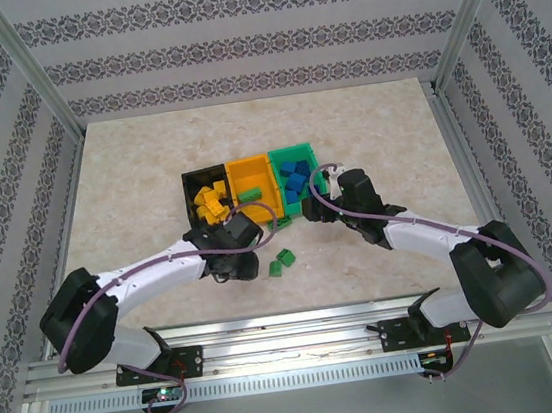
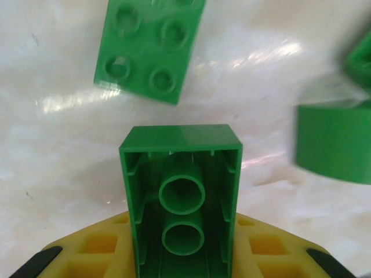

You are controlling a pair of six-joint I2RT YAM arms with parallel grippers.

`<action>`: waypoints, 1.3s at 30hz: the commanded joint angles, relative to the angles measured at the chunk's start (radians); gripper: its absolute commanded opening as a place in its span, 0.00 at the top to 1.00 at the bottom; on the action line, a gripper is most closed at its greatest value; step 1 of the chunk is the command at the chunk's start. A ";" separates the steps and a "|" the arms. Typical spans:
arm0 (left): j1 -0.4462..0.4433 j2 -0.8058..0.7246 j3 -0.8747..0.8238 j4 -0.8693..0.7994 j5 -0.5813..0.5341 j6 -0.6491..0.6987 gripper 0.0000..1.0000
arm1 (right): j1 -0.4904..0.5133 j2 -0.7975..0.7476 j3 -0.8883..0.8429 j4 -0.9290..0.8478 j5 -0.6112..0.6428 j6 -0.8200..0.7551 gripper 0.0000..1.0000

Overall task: Sort the legos into containers by color
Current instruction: Pick up the lego from the middle-left of the table, then place the lego in the container.

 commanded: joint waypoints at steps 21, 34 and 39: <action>0.166 0.428 0.574 0.098 -0.058 0.187 0.73 | -0.009 0.030 -0.013 0.051 -0.023 0.021 0.31; 0.239 0.423 0.575 0.067 0.042 0.213 0.36 | -0.010 0.059 -0.004 0.080 -0.042 0.041 0.31; 0.220 0.281 0.397 0.103 0.034 0.212 0.36 | -0.010 0.067 0.000 0.082 -0.041 0.043 0.31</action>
